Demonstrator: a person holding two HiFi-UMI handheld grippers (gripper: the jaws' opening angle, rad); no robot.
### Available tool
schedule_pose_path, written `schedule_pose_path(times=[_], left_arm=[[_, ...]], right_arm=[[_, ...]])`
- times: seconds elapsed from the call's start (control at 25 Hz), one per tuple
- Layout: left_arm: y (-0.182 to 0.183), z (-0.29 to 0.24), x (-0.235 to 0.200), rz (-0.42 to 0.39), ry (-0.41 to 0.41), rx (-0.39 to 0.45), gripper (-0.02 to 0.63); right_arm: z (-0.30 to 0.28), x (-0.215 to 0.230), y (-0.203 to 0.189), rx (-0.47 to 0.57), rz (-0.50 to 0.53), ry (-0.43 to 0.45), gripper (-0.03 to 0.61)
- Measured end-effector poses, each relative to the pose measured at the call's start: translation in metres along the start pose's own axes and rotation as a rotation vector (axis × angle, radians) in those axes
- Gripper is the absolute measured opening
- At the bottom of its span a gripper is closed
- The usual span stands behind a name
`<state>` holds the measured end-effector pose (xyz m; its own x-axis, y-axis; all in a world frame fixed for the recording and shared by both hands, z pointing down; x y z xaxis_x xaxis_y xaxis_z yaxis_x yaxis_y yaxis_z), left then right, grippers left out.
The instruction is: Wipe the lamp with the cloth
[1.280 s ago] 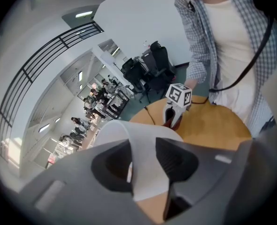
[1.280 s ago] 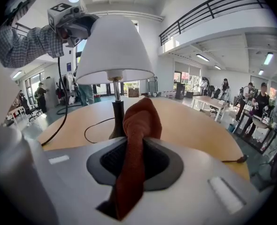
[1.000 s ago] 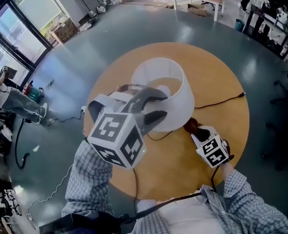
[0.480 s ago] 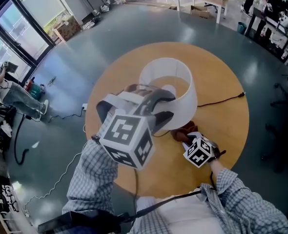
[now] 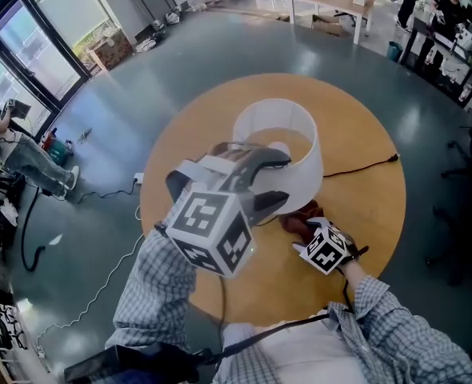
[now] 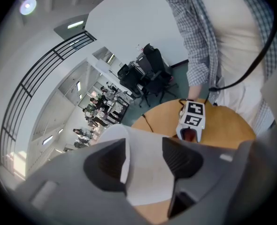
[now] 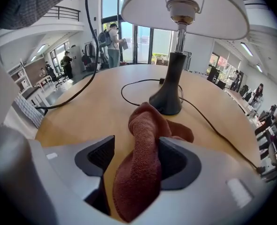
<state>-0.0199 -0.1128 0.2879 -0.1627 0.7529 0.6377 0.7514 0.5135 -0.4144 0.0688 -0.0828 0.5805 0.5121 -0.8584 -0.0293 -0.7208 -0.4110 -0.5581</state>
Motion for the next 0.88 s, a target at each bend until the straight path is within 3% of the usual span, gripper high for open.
schedule_pose_path(times=[0.4, 0.6, 0.76, 0.88], left_arm=[[0.003, 0.011, 0.0, 0.115, 0.073, 0.121, 0.255], [-0.008, 0.042, 0.0, 0.187, 0.17, 0.189, 0.249], [-0.017, 0.066, 0.003, 0.288, 0.26, 0.272, 0.158], [-0.021, 0.072, 0.009, 0.344, 0.324, 0.31, 0.025]], right_arm=[[0.018, 0.012, 0.003, 0.073, -0.063, -0.047, 0.318], [0.032, 0.015, 0.007, 0.159, -0.135, -0.105, 0.298], [0.059, 0.024, 0.005, 0.275, -0.24, -0.153, 0.269], [0.083, 0.029, 0.0, 0.361, -0.301, -0.18, 0.134]])
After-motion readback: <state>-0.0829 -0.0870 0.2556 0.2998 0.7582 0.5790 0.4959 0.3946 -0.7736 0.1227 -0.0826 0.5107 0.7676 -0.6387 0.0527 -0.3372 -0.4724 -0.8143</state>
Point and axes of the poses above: the fingertips, and each gripper's own axes: z backward along the fingers, x to its right, y out of its top, the point moved 7 cm from there along z, backward along the fingers
